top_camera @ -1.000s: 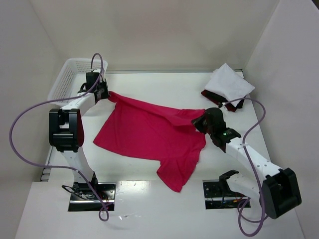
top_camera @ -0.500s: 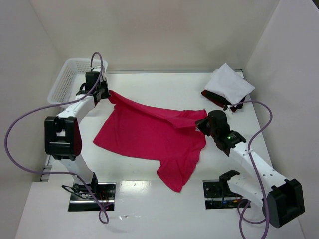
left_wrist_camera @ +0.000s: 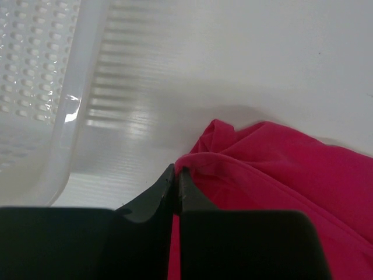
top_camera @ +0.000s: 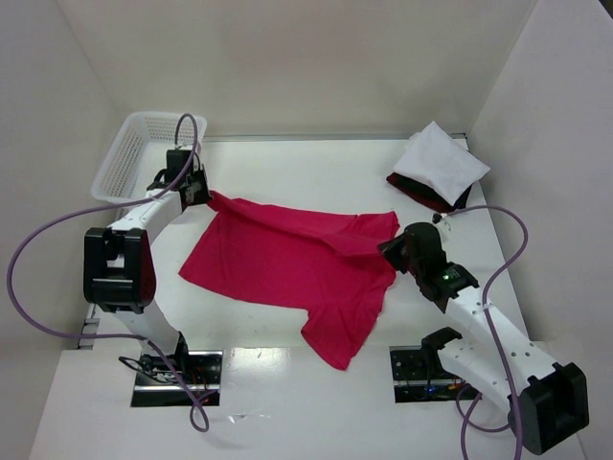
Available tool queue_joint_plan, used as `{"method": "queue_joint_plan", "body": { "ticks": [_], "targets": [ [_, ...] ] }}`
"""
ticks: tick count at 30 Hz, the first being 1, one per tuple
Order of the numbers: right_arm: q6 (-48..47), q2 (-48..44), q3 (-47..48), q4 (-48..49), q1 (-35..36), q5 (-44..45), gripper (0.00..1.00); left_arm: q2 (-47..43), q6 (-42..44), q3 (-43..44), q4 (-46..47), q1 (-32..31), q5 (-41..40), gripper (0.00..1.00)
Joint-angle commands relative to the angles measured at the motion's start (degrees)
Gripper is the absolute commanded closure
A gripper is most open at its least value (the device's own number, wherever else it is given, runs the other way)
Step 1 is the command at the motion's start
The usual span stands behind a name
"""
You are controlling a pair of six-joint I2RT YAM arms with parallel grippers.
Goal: Fold and stack the t-shirts
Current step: Fold the flattened tshirt in 1/3 of the way
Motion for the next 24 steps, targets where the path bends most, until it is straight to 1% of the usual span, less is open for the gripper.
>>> {"method": "queue_joint_plan", "body": {
  "ticks": [1,2,4,5,6,8,9,12,14,15,17,19,20,21,22,24],
  "targets": [
    [0.0,-0.2,-1.1,-0.7,0.5,-1.6,0.77,-2.6,-3.4,0.0,-2.2,0.1,-0.2,0.91],
    [-0.6,-0.2,-1.1,-0.7,0.5,-1.6,0.67,-2.6,-3.9,0.0,-2.2,0.1,-0.2,0.83],
    [-1.1,-0.2,-1.1,-1.3,0.5,-1.6,0.54,-5.2,-4.5,0.0,-1.4,0.1,1.7,0.74],
    [-1.7,-0.2,-0.3,-1.3,0.5,-1.6,0.5,-6.1,-4.5,-0.6,-1.4,0.1,4.0,0.52],
    [-1.7,-0.2,0.6,-1.3,0.5,-0.8,0.44,-8.2,-4.5,-1.3,-0.4,0.1,5.4,0.41],
    [-3.2,0.4,2.2,-2.0,0.5,0.7,0.26,-10.2,-4.5,-1.8,0.6,-0.4,7.6,0.28],
    [-3.9,0.9,3.4,-2.0,0.5,0.8,0.23,-11.8,-4.5,-1.8,0.6,-0.4,9.0,0.22],
    [-5.9,4.5,6.3,0.0,0.5,1.4,0.17,-14.0,-3.9,-1.3,0.1,-0.9,9.1,0.17],
    [-6.7,7.6,8.8,1.2,0.5,2.7,0.15,-15.4,-3.9,0.0,0.1,-1.5,9.7,0.12],
    [-7.2,8.6,9.5,1.8,0.5,2.7,0.13,-15.4,-3.4,0.0,0.1,-1.5,10.5,0.12],
    [-7.9,10.6,11.3,2.3,0.5,5.1,0.13,-16.0,-3.4,0.0,1.6,-1.5,11.8,0.1],
    [-9.4,13.8,11.8,4.1,-1.4,5.1,0.13,-14.7,-2.9,0.7,2.5,-1.5,13.6,0.1],
    [-9.9,14.7,12.3,4.9,-3.7,3.4,0.13,-12.9,-2.9,0.7,2.5,-1.5,14.5,0.1],
    [-9.9,16.7,12.3,6.4,-4.6,3.4,0.15,-11.9,-2.9,1.5,2.5,-2.0,15.5,0.13],
    [-10.4,17.7,12.3,7.1,-5.1,3.4,0.22,-10.7,-2.9,2.1,2.5,-2.0,16.3,0.16],
    [-11.2,20.1,14.1,7.7,-5.7,4.7,0.29,-6.9,-2.3,2.8,3.0,-2.6,18.4,0.22]
  ]
}}
